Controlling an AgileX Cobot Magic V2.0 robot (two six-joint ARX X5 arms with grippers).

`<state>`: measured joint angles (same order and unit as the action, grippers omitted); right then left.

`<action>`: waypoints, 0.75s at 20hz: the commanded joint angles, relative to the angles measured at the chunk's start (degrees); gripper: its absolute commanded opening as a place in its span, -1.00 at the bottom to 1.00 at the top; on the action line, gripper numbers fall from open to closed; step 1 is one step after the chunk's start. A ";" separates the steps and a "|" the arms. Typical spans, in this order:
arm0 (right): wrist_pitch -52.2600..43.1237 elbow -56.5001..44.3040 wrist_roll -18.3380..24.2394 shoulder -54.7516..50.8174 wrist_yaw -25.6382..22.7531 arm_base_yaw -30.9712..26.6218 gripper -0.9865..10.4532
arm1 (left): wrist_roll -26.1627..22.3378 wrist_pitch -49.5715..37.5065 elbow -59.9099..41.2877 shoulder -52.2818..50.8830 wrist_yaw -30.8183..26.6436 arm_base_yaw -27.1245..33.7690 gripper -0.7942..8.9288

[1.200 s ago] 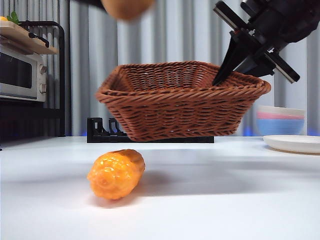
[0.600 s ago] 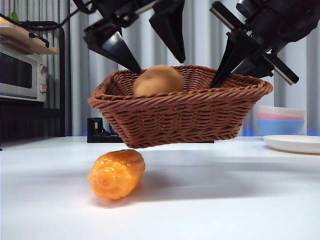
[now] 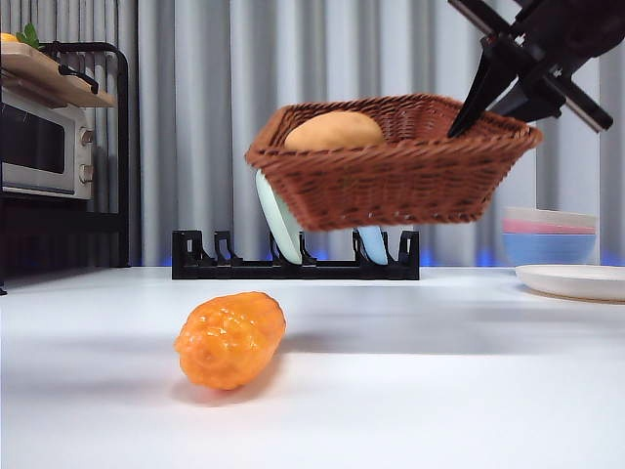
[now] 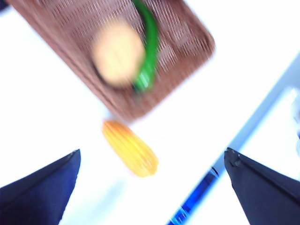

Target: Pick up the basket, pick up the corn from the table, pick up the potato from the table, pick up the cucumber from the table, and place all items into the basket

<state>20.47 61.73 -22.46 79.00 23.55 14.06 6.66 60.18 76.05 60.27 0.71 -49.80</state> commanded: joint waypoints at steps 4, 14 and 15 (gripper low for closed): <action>-1.09 2.91 -0.04 -0.37 2.89 -2.14 -0.85 | 9.68 -15.45 -19.50 0.48 -3.41 -4.22 0.39; -0.87 3.28 -0.68 -1.03 3.56 -5.07 -0.85 | 12.98 -36.41 -27.63 20.90 -3.80 1.60 0.39; -0.85 3.26 -0.66 -1.03 3.56 -5.07 -0.85 | 12.63 -37.05 -27.63 23.34 -2.27 2.49 0.39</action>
<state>20.64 64.29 -22.52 78.70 26.59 8.97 19.18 23.49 48.66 83.18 -1.83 -47.44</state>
